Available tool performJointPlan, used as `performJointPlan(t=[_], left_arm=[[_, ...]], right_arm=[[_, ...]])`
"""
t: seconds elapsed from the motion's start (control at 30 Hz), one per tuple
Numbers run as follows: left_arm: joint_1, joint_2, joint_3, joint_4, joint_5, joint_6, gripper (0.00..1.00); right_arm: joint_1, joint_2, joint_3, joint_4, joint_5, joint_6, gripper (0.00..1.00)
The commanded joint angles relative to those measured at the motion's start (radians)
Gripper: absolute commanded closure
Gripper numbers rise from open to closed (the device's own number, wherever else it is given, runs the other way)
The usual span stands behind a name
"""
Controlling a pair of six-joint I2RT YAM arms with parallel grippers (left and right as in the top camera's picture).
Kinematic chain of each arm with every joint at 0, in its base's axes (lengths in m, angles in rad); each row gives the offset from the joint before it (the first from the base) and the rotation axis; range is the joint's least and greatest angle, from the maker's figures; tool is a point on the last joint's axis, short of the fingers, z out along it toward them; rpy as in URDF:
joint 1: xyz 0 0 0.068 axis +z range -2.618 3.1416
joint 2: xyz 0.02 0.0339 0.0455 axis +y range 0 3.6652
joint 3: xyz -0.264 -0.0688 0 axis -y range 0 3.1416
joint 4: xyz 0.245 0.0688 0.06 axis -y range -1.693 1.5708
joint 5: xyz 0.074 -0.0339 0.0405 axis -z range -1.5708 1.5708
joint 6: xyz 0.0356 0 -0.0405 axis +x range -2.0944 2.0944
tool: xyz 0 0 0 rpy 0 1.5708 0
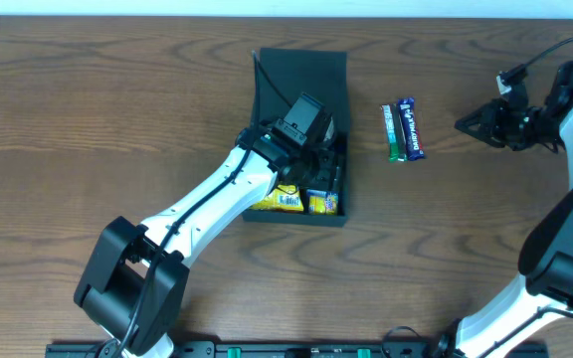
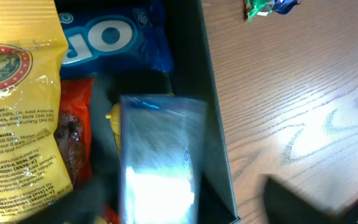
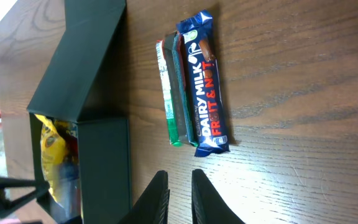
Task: Pack container
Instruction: 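Lower the Eclipse tin between the Mentos and Oreo pack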
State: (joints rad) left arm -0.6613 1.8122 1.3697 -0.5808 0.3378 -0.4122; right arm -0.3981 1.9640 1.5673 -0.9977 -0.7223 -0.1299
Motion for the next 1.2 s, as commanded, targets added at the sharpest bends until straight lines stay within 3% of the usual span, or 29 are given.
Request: performJointPlan(t=[0.0,0.4,0.47,0.5,0.53,0.6,0.63,0.97,1.17], left_arm=[[0.001,0.006,0.019,-0.006,0.010,-0.015,0.05],[0.001,0.005,0.049,0.012,0.008,-0.011,0.05],[0.001,0.005,0.062,0.011,-0.047,-0.010,0.00],[0.001,0.005,0.062,0.011,-0.082,-0.010,0.14],[0.001,0.005,0.062,0.003,-0.129,-0.004,0.41],[0.001,0.006,0.061,-0.018,-0.192,-0.003,0.86],[0.001,0.006,0.061,-0.021,-0.192,-0.003,0.94],[-0.001,0.070,0.056,-0.083,-0.202,-0.006,0.94],[-0.001,0.086,0.056,-0.095,-0.366,-0.022,0.94]], right_arm=[[0.009,-0.024,0.002,-0.002,-0.014,0.009,0.86],[0.009,-0.024,0.002,-0.007,-0.007,0.001,0.86],[0.009,-0.024,0.002,-0.008,-0.007,0.001,0.86],[0.009,-0.024,0.002,-0.008,-0.007,0.001,0.86],[0.009,-0.024,0.002,-0.007,-0.007,0.001,0.86],[0.009,-0.024,0.002,-0.007,-0.008,-0.007,0.86],[0.009,-0.024,0.002,-0.007,-0.007,-0.011,0.86],[0.009,-0.024,0.002,-0.005,-0.007,-0.025,0.86],[0.009,-0.024,0.002,-0.005,-0.007,-0.026,0.86]])
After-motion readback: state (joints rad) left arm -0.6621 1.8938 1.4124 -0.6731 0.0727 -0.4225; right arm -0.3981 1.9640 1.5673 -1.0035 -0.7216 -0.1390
